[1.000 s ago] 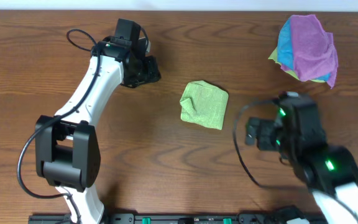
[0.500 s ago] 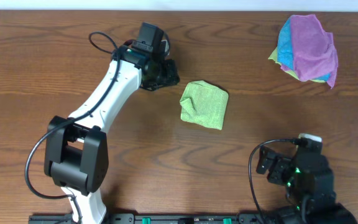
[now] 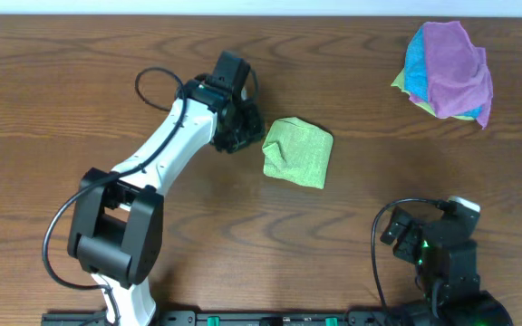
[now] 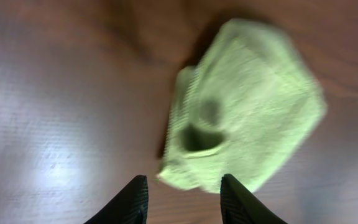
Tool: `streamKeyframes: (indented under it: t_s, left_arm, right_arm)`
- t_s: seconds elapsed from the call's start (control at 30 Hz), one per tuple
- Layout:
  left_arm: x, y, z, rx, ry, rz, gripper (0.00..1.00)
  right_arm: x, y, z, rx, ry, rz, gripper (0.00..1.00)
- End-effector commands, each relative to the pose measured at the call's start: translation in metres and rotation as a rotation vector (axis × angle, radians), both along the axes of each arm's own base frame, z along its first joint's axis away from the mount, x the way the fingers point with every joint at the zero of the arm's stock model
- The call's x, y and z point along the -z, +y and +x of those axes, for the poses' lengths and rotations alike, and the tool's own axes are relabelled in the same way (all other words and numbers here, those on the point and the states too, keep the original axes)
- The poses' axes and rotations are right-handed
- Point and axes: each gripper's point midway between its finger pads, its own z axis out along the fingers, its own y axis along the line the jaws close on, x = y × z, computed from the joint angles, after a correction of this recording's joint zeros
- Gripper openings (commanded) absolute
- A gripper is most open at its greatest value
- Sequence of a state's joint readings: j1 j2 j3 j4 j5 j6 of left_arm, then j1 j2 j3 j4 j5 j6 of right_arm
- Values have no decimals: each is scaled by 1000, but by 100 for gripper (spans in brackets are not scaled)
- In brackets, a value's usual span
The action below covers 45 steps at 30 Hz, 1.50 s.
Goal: Fold the cloth
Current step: 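Move the left gripper to the folded green cloth's left side, then grasp the folded green cloth's edge with the left gripper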
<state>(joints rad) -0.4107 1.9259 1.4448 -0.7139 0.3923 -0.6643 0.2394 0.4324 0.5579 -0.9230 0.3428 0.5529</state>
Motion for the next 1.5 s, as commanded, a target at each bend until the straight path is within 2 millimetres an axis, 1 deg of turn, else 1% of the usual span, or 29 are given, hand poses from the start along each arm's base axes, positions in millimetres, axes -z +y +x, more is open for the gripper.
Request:
streamKeyframes:
  t_s: [0.0, 0.07, 0.23, 0.33, 0.43, 0.5, 0.6, 0.67, 0.7, 0.77, 0.83, 0.97, 1.1, 1.2, 1.33, 1.47]
  left_arm:
    - [6, 6, -17, -41, 27, 5, 39]
    - [11, 9, -24, -66, 19, -13, 39]
    - [15, 10, -36, -181, -10, -101, 45]
    - [23, 3, -43, -237, 3, -196, 49]
    - [30, -5, -45, -259, -2, -265, 55]
    - [32, -10, -47, -259, -11, -284, 58]
    - [33, -15, -48, -256, -33, -267, 61]
    - [29, -23, -44, -247, -69, -283, 63]
    - [26, -27, -41, -242, -89, -290, 66]
    - [22, -32, -37, -242, -123, -298, 75]
    - [21, -33, -35, -259, -134, -297, 81]
    - [22, -33, -34, -260, -141, -291, 84]
    - [25, -33, -37, -260, -139, -281, 97]
    - [28, -33, -39, -273, -139, -265, 95]
    - [28, -36, -39, -289, -154, -253, 95]
    - [35, -39, -42, -315, -148, -231, 95]
  right_arm:
    - [0, -7, -1, 45, -7, -5, 99]
    - [0, -7, -1, 45, -7, -6, 99]
    - [0, -7, -1, 45, -7, -5, 99]
    - [0, -7, -1, 45, -7, -5, 99]
    - [0, -7, -1, 44, -7, -6, 99]
    - [0, -7, -1, 45, -7, -5, 99]
    - [0, -7, -1, 44, -7, -5, 99]
    - [0, -7, -1, 44, -7, -5, 99]
    - [0, -7, -1, 44, -7, -5, 99]
    - [0, -7, -1, 44, -7, -5, 99]
    - [0, -6, -1, 42, -7, -3, 99]
    - [0, -6, -1, 42, -7, -3, 99]
    - [0, -6, -1, 42, -7, -3, 99]
    - [0, -6, -1, 42, -7, -3, 99]
    - [0, -6, -1, 42, -7, -3, 99]
    - [0, -6, -1, 42, -7, -3, 99]
